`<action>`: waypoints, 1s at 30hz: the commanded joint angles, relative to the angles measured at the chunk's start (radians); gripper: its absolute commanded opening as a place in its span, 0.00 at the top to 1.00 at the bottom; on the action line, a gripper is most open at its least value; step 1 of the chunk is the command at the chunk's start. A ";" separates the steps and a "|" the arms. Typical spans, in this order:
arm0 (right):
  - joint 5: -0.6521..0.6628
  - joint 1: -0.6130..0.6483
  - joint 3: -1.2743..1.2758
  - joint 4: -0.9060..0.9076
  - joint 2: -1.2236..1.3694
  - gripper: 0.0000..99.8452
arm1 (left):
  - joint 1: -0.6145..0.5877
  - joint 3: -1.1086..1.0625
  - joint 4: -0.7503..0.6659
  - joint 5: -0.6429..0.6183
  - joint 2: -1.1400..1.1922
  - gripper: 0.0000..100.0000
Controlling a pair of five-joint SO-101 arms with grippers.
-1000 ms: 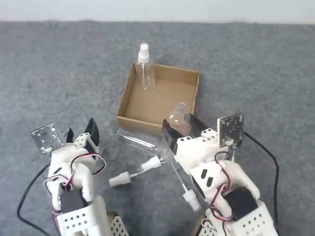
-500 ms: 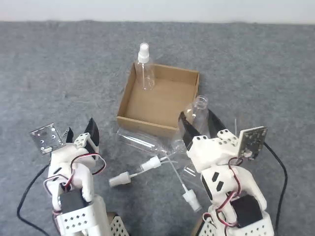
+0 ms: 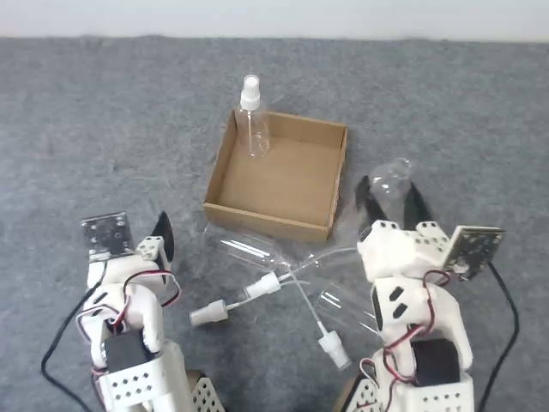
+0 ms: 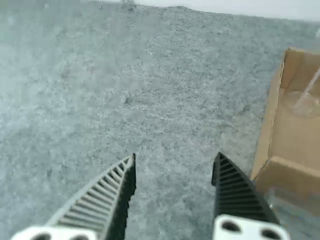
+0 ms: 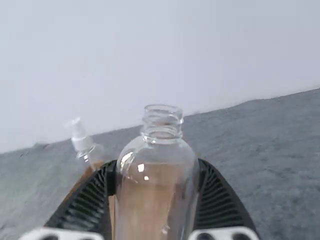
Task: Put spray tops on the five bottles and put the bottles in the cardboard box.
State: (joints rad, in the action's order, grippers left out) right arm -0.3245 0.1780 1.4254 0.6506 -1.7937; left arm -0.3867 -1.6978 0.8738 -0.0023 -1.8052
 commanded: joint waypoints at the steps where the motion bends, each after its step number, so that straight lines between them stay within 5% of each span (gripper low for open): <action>1: 0.015 -0.081 0.057 -0.163 -0.021 0.99 | 0.000 0.033 -0.028 0.094 -0.018 0.77; 9: 0.017 -0.093 0.110 -0.257 -0.021 0.99 | 0.008 0.143 0.107 0.264 -0.018 0.77; 15: 0.017 -0.088 0.112 -0.257 -0.021 0.99 | 0.150 0.231 0.315 0.425 -0.017 0.76; 23: 0.018 -0.088 0.112 -0.259 -0.021 0.99 | 0.195 0.338 0.448 0.436 -0.015 0.72; 30: 0.018 -0.088 0.112 -0.260 -0.021 0.99 | 0.195 0.326 0.502 0.571 -0.014 0.72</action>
State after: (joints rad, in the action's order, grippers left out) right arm -0.3245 0.0997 1.5543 0.4235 -1.7937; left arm -0.1949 -1.4185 1.3418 0.4918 -1.8052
